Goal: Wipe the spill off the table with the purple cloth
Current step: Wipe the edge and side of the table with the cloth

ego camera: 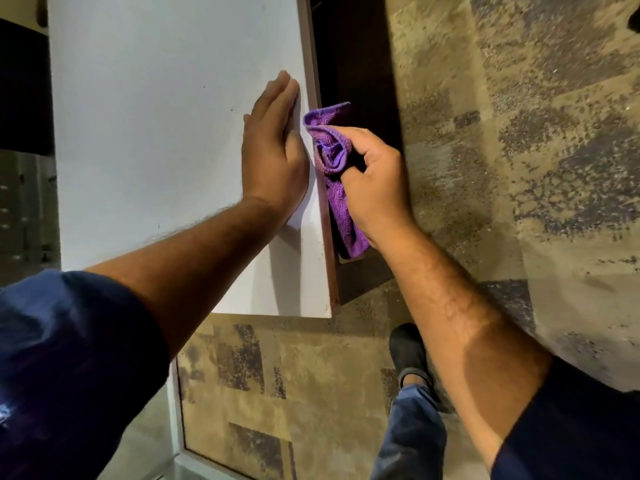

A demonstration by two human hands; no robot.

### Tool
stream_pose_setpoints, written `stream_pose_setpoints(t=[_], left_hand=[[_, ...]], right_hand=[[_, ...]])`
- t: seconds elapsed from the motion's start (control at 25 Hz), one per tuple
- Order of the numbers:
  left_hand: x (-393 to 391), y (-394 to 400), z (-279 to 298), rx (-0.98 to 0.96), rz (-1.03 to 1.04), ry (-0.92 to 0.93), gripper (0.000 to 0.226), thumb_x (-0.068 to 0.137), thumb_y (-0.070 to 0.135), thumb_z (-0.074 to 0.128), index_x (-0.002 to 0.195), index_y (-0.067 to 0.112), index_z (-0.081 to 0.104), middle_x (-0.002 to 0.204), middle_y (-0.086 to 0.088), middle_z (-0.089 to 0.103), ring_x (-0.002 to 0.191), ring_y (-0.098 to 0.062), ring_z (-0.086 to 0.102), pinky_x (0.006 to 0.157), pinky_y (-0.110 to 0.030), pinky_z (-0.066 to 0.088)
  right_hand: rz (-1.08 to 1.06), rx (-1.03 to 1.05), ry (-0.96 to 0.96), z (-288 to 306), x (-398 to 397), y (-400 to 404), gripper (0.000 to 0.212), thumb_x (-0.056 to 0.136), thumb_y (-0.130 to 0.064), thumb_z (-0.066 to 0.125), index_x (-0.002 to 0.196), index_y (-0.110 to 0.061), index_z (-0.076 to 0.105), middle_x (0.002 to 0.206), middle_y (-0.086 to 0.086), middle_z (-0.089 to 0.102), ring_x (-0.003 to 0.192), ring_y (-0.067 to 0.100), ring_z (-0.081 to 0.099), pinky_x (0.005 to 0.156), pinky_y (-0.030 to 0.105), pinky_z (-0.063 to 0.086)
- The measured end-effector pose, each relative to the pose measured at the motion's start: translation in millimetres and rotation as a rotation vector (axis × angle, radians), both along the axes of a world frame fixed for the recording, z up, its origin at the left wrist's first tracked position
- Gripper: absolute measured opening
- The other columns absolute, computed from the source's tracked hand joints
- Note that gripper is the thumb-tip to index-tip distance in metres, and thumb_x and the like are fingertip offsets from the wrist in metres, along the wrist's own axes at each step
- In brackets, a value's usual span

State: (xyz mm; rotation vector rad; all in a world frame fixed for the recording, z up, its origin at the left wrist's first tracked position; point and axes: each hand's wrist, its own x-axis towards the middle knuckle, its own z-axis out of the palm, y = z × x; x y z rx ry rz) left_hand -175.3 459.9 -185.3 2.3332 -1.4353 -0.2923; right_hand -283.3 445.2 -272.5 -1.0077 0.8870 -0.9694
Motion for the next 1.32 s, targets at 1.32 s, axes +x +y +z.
stream_pose_setpoints(t=[1.32], left_hand=[[-31, 71, 0, 0.057, 0.009, -0.131, 0.056, 0.113, 0.032, 0.032, 0.166, 0.016, 0.034, 0.175, -0.001, 0.032, 0.162, -0.016, 0.029, 0.133, -0.037, 0.027]], right_hand=[[0.017, -0.315, 0.195, 3, -91, 155, 0.051, 0.074, 0.029, 0.056, 0.107, 0.001, 0.083, 0.107, 0.013, 0.079, 0.105, 0.020, 0.073, 0.097, 0.030, 0.060]])
